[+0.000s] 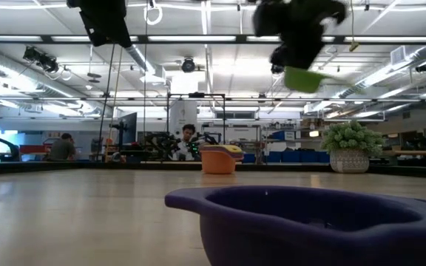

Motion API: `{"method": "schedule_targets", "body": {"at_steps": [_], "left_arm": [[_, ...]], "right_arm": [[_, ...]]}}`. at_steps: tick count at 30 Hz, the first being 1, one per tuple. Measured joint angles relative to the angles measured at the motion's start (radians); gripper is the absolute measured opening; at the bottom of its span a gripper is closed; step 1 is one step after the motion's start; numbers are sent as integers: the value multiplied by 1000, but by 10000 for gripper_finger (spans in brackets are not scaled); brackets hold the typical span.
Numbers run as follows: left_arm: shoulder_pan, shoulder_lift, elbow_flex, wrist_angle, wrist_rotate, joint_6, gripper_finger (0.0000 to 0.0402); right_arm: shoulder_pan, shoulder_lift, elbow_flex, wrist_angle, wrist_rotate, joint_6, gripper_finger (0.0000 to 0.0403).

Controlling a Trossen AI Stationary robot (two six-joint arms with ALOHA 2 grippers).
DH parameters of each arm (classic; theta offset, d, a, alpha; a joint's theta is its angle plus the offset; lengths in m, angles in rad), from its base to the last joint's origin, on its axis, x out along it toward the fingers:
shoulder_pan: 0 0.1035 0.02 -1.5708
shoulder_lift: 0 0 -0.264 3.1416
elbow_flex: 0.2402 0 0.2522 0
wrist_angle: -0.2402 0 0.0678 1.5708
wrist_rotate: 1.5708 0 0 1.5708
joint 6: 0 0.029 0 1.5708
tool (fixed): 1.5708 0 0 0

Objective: Nest measuring cups in basket
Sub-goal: Stack the green measuring cup on top of the yellow measuring cup

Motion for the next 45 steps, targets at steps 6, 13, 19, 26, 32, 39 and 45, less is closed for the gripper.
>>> {"method": "schedule_targets", "body": {"at_steps": [6, 13, 19, 26, 32, 39, 45], "left_arm": [[0, -1, 0, -9, -9, -7, 0], [5, -7, 0, -25, -54, -27, 0], [7, -46, 0, -53, -140, -112, 0], [34, -60, 0, -66, -168, -201, 0], [50, -60, 0, -66, -167, -230, 0], [68, -60, 0, -67, -167, -234, 0], [68, -60, 0, -68, -166, -235, 0]], "right_arm": [[-142, 140, 208, 6, 14, -205, 26], [-293, 327, 452, 2, -78, -362, 26], [-401, 482, 643, -44, -122, -514, 26], [-473, 631, 819, -84, -148, -605, 26], [-497, 706, 866, -123, -193, -610, 26], [-501, 719, 859, -99, -203, -606, 26], [-507, 719, 859, -110, -202, -582, 26]]}}
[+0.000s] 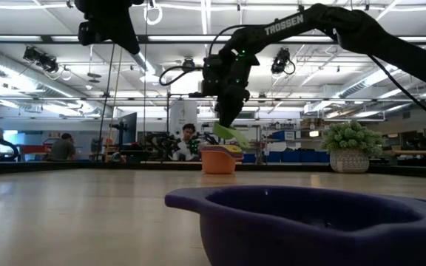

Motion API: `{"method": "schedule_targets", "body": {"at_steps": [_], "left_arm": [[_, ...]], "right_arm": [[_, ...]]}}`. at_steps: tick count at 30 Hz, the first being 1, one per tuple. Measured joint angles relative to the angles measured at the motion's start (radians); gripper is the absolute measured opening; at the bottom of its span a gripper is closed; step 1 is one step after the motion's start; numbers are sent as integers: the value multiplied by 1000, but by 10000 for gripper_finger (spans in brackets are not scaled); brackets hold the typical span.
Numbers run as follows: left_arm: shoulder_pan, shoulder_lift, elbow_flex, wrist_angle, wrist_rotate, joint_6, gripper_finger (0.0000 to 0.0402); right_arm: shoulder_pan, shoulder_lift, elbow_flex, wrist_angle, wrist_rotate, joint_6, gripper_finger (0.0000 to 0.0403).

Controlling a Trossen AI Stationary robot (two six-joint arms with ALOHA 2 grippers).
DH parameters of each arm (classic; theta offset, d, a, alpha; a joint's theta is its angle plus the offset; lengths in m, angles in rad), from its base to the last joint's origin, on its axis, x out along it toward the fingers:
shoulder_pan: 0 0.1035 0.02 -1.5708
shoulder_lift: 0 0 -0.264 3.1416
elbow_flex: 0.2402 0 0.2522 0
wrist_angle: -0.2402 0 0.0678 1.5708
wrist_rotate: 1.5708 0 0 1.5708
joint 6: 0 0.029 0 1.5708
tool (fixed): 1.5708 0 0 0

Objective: Nest measuring cups in basket
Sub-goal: Stack the green measuring cup on top of the yellow measuring cup, then stack the dark blue measuring cup on top of the green measuring cup

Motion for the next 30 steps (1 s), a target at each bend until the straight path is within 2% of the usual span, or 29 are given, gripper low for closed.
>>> {"method": "schedule_targets", "body": {"at_steps": [3, 11, 17, 24, 30], "left_arm": [[0, 0, 0, -1, 1, 0, 0], [0, 0, 0, -6, 1, -7, 0], [0, 0, 0, -6, 1, -7, 0], [0, 0, 0, -86, 1, -6, 0], [0, 0, 0, -104, 22, 55, 0]], "right_arm": [[0, 0, 0, 1, 0, 2, 27], [2, 0, -1, 8, 0, 0, 116], [2, -6, -2, 8, 30, -30, 138], [10, -127, -2, -16, 5, -35, 107], [57, -313, -1, -95, 4, -24, 22]]}}
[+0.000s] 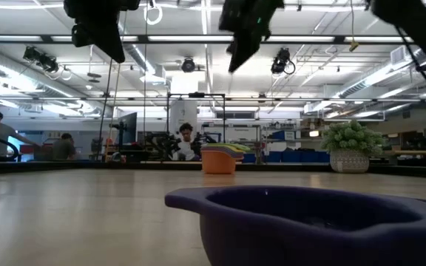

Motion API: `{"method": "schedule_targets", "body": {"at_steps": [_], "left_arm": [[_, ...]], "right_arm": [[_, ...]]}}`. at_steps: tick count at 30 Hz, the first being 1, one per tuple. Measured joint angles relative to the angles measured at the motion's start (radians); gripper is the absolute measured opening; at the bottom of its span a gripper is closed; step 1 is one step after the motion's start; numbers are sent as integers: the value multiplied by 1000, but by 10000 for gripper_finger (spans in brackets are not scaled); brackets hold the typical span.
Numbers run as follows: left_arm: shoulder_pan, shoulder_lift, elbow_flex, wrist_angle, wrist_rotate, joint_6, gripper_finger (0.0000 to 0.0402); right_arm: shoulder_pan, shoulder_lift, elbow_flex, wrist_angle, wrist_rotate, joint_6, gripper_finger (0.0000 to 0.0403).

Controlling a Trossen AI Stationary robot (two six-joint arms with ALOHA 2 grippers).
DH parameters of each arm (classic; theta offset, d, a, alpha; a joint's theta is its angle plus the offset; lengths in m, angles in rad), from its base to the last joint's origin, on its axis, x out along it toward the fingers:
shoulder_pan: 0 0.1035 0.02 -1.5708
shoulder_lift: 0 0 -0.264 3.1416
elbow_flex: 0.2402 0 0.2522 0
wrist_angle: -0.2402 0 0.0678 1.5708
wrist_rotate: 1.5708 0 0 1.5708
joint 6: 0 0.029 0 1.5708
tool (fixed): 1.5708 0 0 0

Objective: Nest measuring cups in basket
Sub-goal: Stack the dark blue measuring cup on top of the green measuring cup

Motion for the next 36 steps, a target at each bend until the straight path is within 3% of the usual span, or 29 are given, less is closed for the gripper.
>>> {"method": "schedule_targets", "body": {"at_steps": [5, 9, 16, 21, 28, 36], "left_arm": [[0, 2, 0, 1, 93, 179, 0], [-1, 3, 0, 6, 112, 205, 6], [-2, 3, 0, 116, 130, 201, 63], [-3, 16, 0, 208, 224, 232, 111], [-73, 142, -1, 357, 299, 230, 145], [-185, 327, -1, 619, 300, 233, 146]], "right_arm": [[64, -120, 0, -53, 6, 102, 13], [139, -211, 0, -83, 9, 175, 5], [291, -324, 0, -86, 50, 316, 10], [367, -383, 0, -87, 102, 442, 8], [416, -446, 0, -116, 166, 552, 8], [523, -480, -1, -208, 109, 522, 3]]}}
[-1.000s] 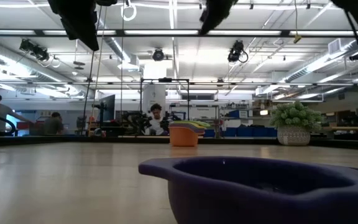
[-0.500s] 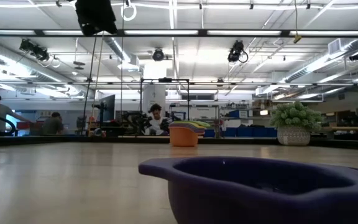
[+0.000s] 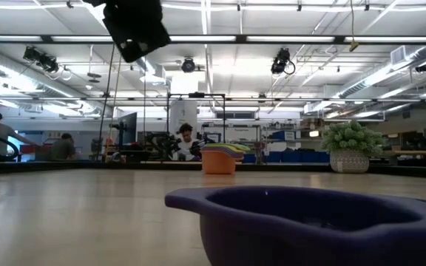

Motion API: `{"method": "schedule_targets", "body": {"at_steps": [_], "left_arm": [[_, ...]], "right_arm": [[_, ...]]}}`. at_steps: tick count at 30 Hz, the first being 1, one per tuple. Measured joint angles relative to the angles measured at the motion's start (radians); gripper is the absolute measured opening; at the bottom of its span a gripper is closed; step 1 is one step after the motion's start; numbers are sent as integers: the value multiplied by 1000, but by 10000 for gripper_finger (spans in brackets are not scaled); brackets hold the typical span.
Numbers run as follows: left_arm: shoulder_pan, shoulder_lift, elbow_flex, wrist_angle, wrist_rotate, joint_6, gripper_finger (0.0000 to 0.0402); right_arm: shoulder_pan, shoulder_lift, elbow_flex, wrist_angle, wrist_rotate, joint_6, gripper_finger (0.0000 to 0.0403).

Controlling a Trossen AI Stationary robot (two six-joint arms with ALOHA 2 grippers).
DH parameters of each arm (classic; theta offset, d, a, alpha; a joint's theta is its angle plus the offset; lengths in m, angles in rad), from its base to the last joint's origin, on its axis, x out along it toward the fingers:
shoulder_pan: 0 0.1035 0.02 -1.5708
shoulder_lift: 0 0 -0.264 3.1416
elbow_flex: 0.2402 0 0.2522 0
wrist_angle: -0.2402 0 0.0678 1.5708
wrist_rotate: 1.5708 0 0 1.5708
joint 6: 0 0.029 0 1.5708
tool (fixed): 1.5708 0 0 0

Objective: Nest measuring cups in basket
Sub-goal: Stack the dark blue measuring cup on top of the green measuring cup

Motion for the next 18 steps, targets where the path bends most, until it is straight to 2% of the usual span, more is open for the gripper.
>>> {"method": "schedule_targets", "body": {"at_steps": [4, 13, 18], "left_arm": [[-42, 88, 0, 128, 0, -5, 146], [-94, 227, 0, 239, -62, -7, 146], [-112, 292, 1, 389, -65, -32, 146]], "right_arm": [[67, -10, -1, -2, -166, -47, 3], [153, -7, -1, -2, -155, -38, 2], [155, -7, -1, -2, -147, -26, 2]]}}
